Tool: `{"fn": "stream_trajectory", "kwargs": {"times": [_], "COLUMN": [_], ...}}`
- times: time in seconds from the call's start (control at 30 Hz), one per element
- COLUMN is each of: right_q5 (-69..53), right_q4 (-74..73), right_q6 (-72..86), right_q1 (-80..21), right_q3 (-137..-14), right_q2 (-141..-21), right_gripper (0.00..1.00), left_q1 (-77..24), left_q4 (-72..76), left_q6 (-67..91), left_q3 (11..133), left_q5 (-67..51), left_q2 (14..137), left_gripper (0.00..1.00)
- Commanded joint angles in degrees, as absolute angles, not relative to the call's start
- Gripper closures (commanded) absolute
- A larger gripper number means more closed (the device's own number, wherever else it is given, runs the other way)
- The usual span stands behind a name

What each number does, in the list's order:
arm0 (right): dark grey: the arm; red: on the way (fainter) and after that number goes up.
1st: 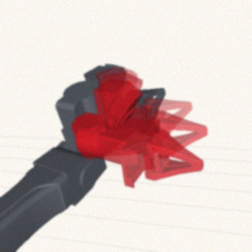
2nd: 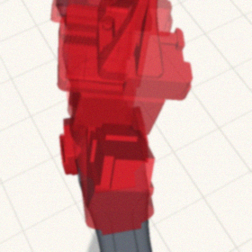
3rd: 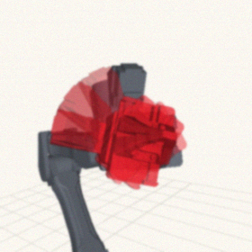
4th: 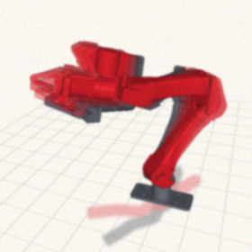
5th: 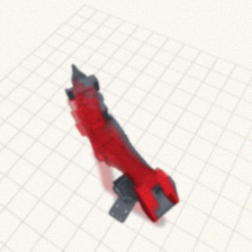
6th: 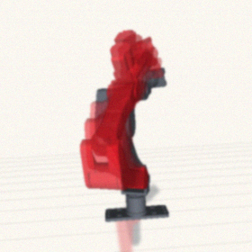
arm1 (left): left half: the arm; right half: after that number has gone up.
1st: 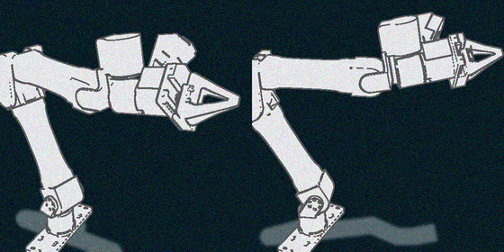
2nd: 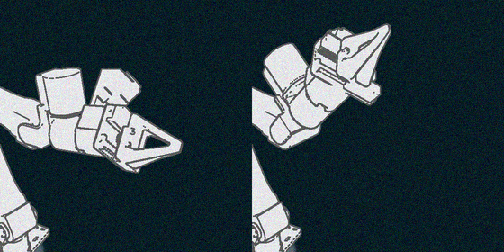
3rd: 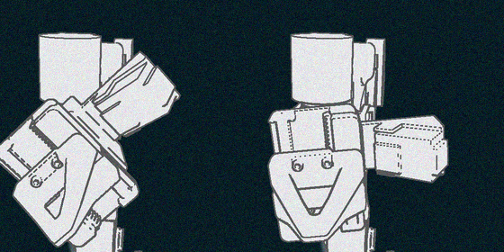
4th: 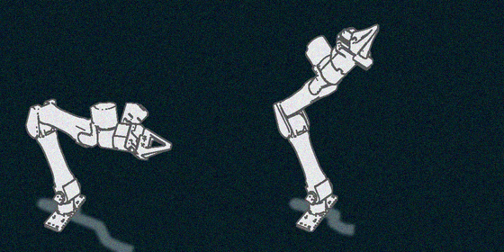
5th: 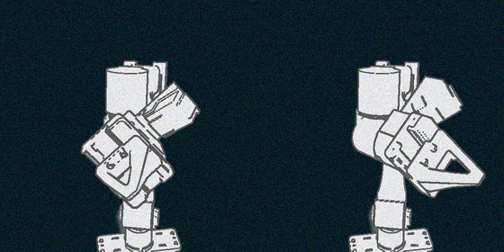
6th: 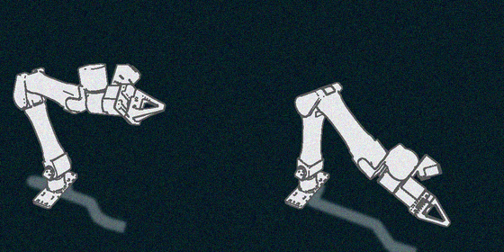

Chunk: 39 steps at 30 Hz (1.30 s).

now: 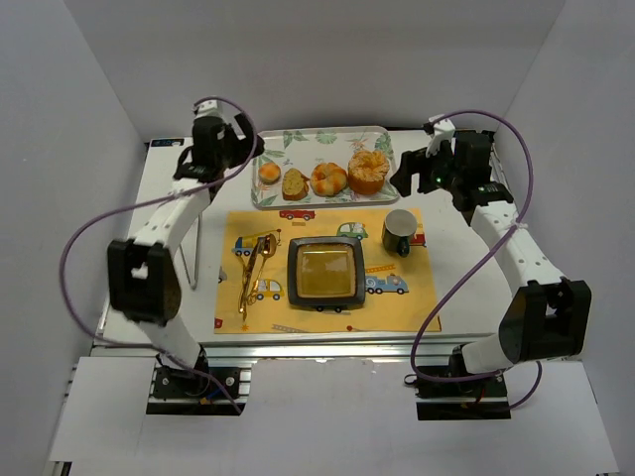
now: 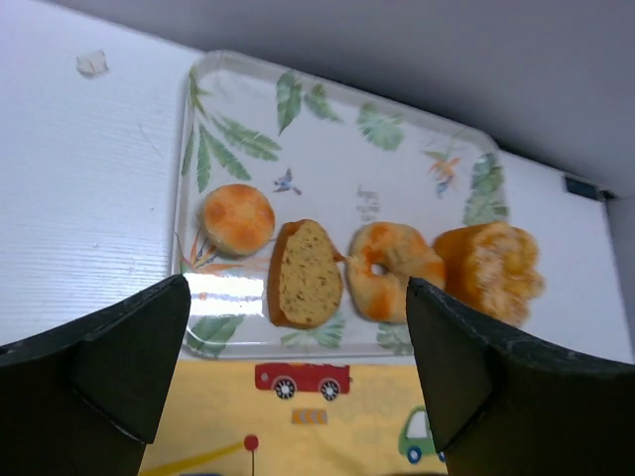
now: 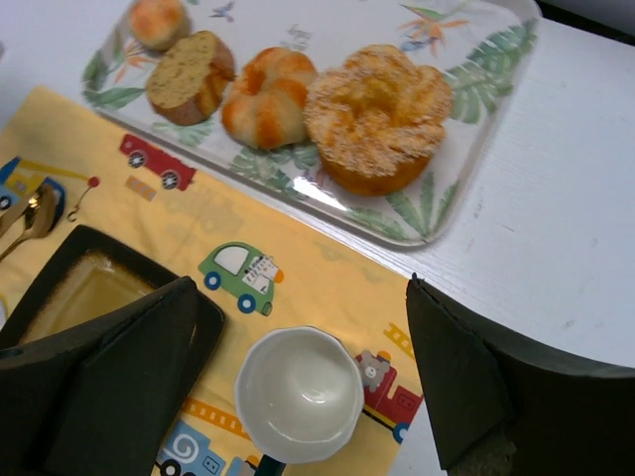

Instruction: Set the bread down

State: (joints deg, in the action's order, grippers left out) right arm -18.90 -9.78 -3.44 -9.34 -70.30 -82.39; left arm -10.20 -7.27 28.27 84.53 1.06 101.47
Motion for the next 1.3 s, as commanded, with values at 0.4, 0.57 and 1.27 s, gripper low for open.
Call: {"fn": "stream_trajectory", "kwargs": {"times": [0.4, 0.57, 1.27], "right_q5": [-57.3, -56.16, -54.31], "right_q4": [-18.09, -19.78, -15.91], "right_q6": [-28.91, -30.93, -29.18], "right_q1": [-10.46, -12.13, -12.13], "right_q3": [-73.37, -73.57, -70.14], "right_q2": [-86.38, -87.1, -84.72], "right_gripper": [0.84, 0.27, 0.12], "left_q1": [9.14, 9.32, 9.23], "left_q4": [-22.22, -27.68, -19.27], "left_q6": [21.55, 13.91, -1.5], "left_q3": [47.64, 50.36, 52.47], "left_q5": [1.83, 5.71, 2.99], "left_q2": [63.62, 71.79, 93.59], "left_gripper": [1.0, 0.31, 0.3]}}
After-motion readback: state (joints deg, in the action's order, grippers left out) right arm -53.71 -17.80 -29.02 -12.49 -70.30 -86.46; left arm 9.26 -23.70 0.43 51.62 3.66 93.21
